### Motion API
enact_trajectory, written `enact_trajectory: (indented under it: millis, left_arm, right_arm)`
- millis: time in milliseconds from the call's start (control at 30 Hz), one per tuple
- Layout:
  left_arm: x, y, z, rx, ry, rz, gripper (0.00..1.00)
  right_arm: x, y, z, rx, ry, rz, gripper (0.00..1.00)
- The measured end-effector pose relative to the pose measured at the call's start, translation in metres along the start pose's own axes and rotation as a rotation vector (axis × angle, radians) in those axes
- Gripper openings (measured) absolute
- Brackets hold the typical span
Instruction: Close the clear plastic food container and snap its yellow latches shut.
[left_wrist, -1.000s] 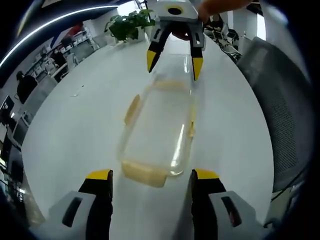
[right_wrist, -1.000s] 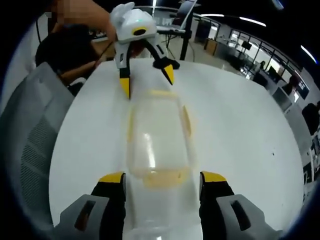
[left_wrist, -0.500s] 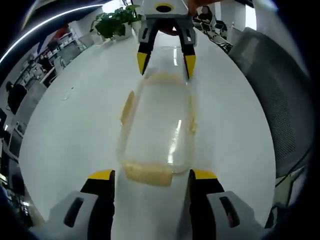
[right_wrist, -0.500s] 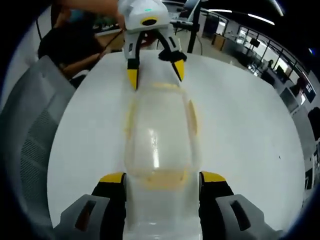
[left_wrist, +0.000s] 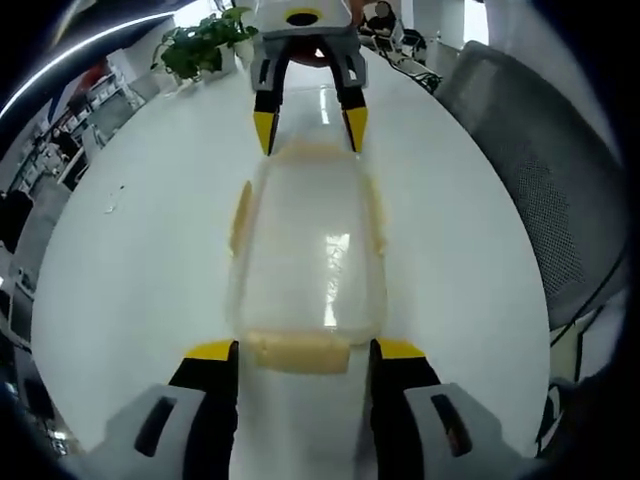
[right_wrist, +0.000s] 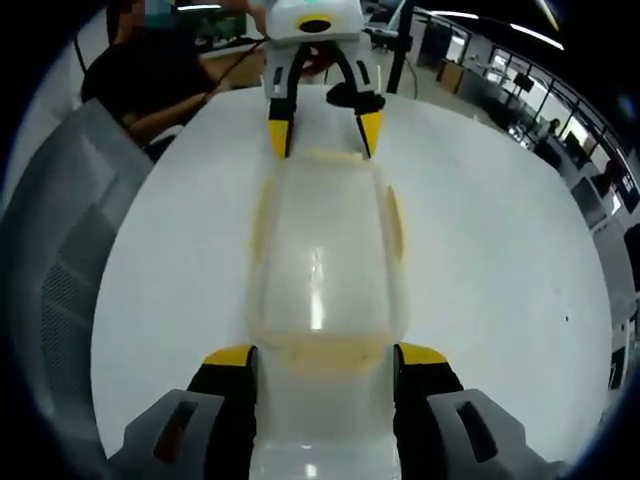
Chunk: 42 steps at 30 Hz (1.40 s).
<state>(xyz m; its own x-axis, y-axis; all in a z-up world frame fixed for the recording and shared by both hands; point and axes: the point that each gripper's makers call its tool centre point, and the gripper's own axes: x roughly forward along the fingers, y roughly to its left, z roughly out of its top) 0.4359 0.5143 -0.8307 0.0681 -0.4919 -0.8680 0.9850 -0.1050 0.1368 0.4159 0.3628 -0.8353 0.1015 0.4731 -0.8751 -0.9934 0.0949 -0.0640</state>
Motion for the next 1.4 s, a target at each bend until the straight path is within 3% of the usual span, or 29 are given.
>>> enact_trajectory:
  millis: [167, 500, 633, 1100, 1400]
  left_arm:
    - [0.0005, 0.0009, -0.0033, -0.045, -0.016, -0.017, 0.51]
    - [0.0003, -0.0028, -0.0017, -0.025, -0.028, -0.048, 0.48]
    - [-0.0013, -0.0029, -0.0042, 0.001, -0.019, -0.054, 0.39]
    - [0.0004, -0.0039, -0.0041, -0.014, 0.019, -0.065, 0.39]
    - [0.0004, -0.0042, -0.0059, -0.054, 0.034, -0.058, 0.39]
  right_arm:
    - [0.0017, -0.0010, -0.0024, 0.012, 0.018, 0.004, 0.50]
    - [0.0025, 0.0017, -0.0035, 0.038, 0.027, 0.039, 0.44]
    - [0.0033, 0.0033, -0.0027, 0.024, 0.023, 0.052, 0.40]
    - [0.0052, 0.0025, -0.0033, 0.016, 0.092, 0.059, 0.41]
    - [0.0061, -0.0002, -0.0029, 0.011, 0.091, 0.068, 0.45]
